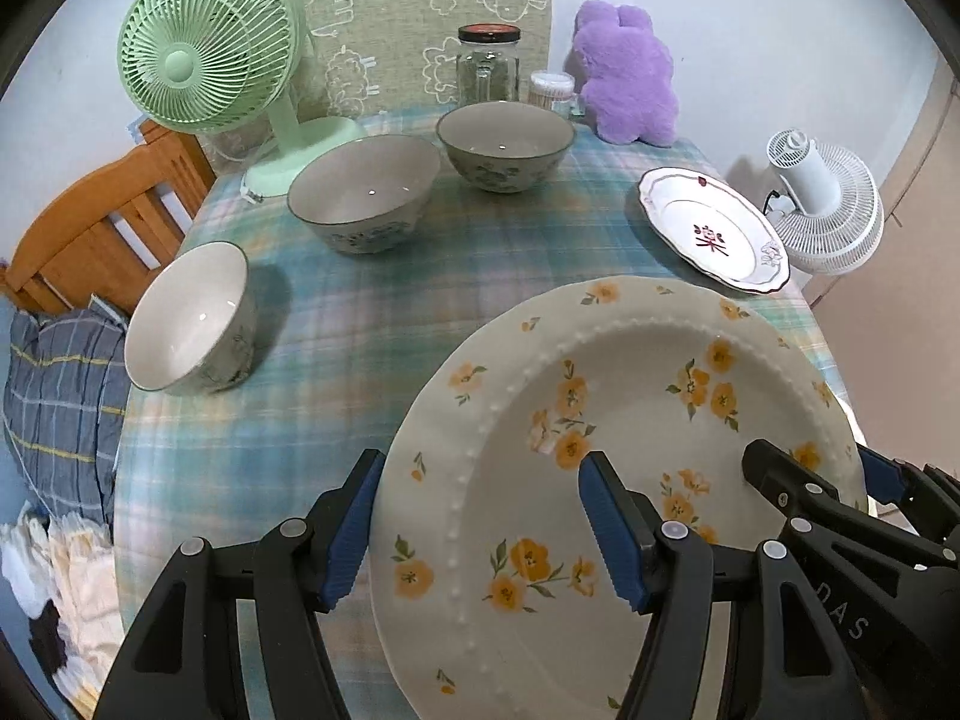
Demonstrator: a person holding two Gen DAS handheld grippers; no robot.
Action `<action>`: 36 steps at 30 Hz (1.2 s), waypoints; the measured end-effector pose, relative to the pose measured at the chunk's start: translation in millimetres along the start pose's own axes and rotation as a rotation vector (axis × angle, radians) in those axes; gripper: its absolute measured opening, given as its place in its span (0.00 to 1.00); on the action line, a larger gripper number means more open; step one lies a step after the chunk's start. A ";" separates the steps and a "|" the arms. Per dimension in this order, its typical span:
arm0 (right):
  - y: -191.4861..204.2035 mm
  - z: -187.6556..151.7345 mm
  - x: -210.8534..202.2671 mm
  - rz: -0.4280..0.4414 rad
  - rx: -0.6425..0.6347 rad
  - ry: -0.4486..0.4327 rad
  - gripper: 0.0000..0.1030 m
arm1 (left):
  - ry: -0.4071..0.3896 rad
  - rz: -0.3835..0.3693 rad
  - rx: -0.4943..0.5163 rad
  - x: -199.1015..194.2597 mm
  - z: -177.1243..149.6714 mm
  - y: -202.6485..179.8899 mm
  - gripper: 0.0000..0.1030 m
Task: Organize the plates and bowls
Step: 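Lower the beaded-rim plate onto the first yellow-flower plate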
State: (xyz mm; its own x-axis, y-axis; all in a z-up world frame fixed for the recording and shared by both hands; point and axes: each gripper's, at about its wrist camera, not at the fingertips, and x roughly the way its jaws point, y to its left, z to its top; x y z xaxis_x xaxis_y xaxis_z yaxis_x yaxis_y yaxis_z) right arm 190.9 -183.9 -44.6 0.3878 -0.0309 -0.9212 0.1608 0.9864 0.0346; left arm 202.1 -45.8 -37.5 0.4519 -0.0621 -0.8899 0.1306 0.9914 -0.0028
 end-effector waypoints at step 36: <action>-174.1 7.4 34.7 -0.052 -0.039 0.083 0.61 | 0.123 -0.043 -0.023 48.0 -27.4 -167.3 0.65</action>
State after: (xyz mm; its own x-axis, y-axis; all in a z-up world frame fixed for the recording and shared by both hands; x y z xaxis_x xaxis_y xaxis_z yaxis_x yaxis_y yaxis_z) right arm 183.0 -357.9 -79.7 0.3031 -0.0700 -0.9504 0.1422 0.9894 -0.0275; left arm 177.7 -211.5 -92.2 0.3343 -0.0910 -0.9381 0.1261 0.9907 -0.0512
